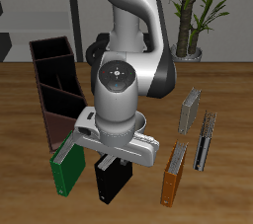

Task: Place the black book into the right desk caddy's back compartment

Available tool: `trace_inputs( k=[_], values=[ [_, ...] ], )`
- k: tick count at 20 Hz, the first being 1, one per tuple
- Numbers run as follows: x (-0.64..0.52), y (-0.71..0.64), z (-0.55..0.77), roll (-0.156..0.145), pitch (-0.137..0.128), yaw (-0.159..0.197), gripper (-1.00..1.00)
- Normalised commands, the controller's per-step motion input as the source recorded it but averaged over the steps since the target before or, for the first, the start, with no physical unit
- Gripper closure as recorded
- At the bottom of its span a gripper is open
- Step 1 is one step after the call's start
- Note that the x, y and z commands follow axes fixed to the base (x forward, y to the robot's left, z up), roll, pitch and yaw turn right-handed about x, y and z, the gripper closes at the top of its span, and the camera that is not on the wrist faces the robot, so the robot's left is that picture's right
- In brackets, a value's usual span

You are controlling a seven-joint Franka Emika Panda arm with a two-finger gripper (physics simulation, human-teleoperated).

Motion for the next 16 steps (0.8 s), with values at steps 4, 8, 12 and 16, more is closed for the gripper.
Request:
trace_inputs(
  k=[4, 8, 12, 16],
  values=[
    [-0.15, -0.03, 0.38, 0.014, -0.055, -0.009, 1.0],
    [-0.29, -0.03, 0.41, 0.017, -0.072, 0.017, 1.0],
    [-0.33, -0.06, 0.46, 0.006, -0.087, 0.029, 1.0],
    [-0.4, -0.17, 0.56, -0.002, -0.078, 0.011, 1.0]
  ],
)
